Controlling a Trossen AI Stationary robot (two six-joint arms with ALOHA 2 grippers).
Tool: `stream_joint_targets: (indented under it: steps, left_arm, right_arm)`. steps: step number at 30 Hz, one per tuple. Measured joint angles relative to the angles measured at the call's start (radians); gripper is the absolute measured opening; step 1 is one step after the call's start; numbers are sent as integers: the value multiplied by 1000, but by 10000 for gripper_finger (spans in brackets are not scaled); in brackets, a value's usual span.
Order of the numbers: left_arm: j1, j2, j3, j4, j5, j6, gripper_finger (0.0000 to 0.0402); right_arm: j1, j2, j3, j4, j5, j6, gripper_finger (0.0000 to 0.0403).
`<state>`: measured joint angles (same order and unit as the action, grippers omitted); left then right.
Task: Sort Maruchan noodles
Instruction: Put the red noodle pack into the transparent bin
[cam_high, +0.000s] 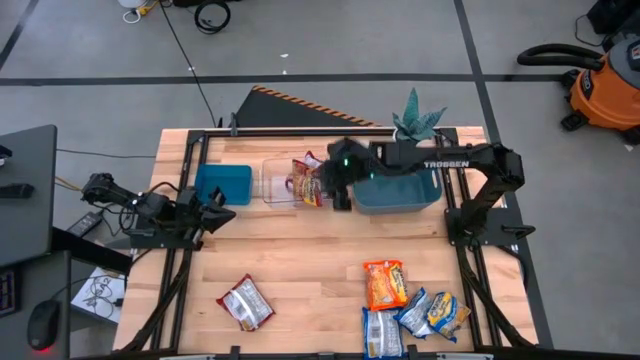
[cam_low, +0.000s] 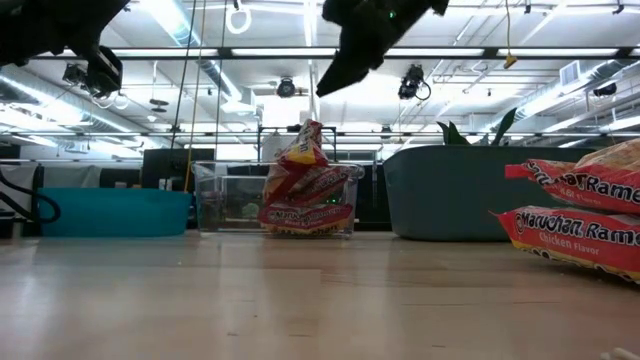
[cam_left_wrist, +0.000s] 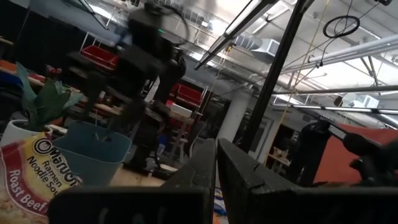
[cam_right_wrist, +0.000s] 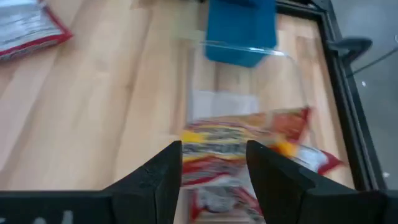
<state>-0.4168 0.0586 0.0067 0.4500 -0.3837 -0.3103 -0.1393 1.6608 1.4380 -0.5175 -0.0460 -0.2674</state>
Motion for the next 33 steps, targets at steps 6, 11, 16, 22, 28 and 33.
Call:
stream_joint_targets:
  steps: [6, 11, 16, 22, 28, 33]
  left_arm:
    - [0, 0, 0, 1, 0, -45, 23]
    - [0, 0, 0, 1, 0, -65, 23]
    - [0, 0, 0, 1, -4, -45, 23]
    - [0, 0, 0, -15, -5, -47, 23]
    - [0, 0, 0, -26, -4, -72, 23]
    - [0, 0, 0, -24, -5, -72, 23]
  right_arm:
    - [135, 0, 7, 12, 241, 19, 185]
    - [122, 11, 49, -10, 248, 138, 183]
    - [48, 76, 48, 123, 230, 93, 183]
    - [-77, 190, 47, 177, 180, 30, 182]
    - [-168, 285, 47, 212, 41, 41, 182]
    - [-162, 332, 48, 245, -85, 62, 182]
